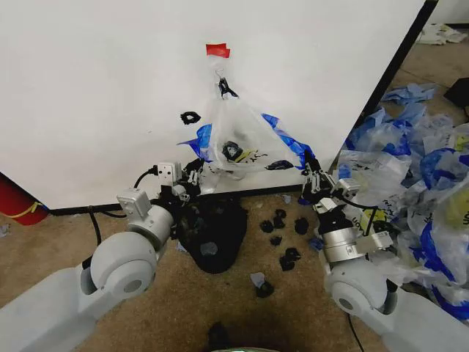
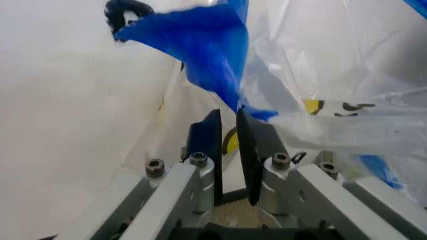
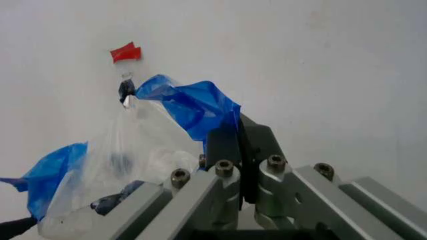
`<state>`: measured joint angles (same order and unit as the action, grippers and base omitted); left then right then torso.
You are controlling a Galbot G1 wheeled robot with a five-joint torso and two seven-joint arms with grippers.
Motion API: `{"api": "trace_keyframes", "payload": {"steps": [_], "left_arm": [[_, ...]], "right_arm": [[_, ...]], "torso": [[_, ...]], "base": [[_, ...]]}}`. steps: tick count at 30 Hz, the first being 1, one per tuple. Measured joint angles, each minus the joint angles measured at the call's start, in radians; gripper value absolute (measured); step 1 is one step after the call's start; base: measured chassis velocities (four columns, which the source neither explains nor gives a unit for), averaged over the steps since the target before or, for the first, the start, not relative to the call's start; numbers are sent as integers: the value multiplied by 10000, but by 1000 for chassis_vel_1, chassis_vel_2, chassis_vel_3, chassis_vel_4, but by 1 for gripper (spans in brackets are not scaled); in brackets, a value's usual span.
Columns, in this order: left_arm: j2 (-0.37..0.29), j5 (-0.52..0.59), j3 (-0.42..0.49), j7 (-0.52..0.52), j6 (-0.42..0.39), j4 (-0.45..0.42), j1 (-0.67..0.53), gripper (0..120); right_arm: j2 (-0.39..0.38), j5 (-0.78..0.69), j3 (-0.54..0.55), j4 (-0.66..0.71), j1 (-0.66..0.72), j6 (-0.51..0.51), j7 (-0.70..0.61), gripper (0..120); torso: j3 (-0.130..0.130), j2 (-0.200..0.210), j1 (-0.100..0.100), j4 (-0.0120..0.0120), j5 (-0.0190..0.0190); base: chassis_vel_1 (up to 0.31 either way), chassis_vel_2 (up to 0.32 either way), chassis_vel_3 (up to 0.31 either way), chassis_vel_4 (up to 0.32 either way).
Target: Pick up the garbage bag from the wall and place it over the trash bin.
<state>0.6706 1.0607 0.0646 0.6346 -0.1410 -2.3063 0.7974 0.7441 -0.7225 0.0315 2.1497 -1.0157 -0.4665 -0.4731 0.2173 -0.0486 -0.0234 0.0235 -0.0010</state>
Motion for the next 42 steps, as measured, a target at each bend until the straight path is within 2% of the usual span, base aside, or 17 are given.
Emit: {"api": "trace_keyframes", "payload": {"steps": [8,13,15,21,23,29,33,42], "left_arm": [[50,25,-24,40,34,66,-218,15],[32,55,-106,46,-7,-221,-229,37],[-1,70,-112,56,-41,-306,-200,40],[-140,557,-156,298,-248,-745,-115,66],[-120,588,-157,309,-263,-745,-153,69],[89,805,-142,299,-259,-211,-559,94],[219,805,-121,269,-237,59,-611,100],[521,757,-95,232,-81,564,-805,95]], "right_arm": [[17,-1,63,-85,70,-13,43,0],[28,-1,89,-165,151,-31,69,0],[24,-2,91,-166,162,-33,70,0],[-11,-18,86,-167,193,-39,71,0],[-9,-18,87,-167,198,-39,71,0],[-5,-20,120,-65,213,-32,69,0],[-48,-19,113,-10,202,-23,68,0],[-105,22,85,-2,180,-19,68,0]], "torso": [[0,0,0,1,0],[0,0,0,1,0],[0,0,0,1,1],[-1,0,0,0,0],[-2,0,0,0,1],[-1,0,0,1,0],[-1,0,-1,1,0],[0,0,-1,1,0]], "base": [[0,0,0,0],[0,0,0,0],[0,0,0,0],[0,0,0,0],[0,0,0,0],[0,0,0,0],[0,0,0,0],[0,0,0,0]]}}
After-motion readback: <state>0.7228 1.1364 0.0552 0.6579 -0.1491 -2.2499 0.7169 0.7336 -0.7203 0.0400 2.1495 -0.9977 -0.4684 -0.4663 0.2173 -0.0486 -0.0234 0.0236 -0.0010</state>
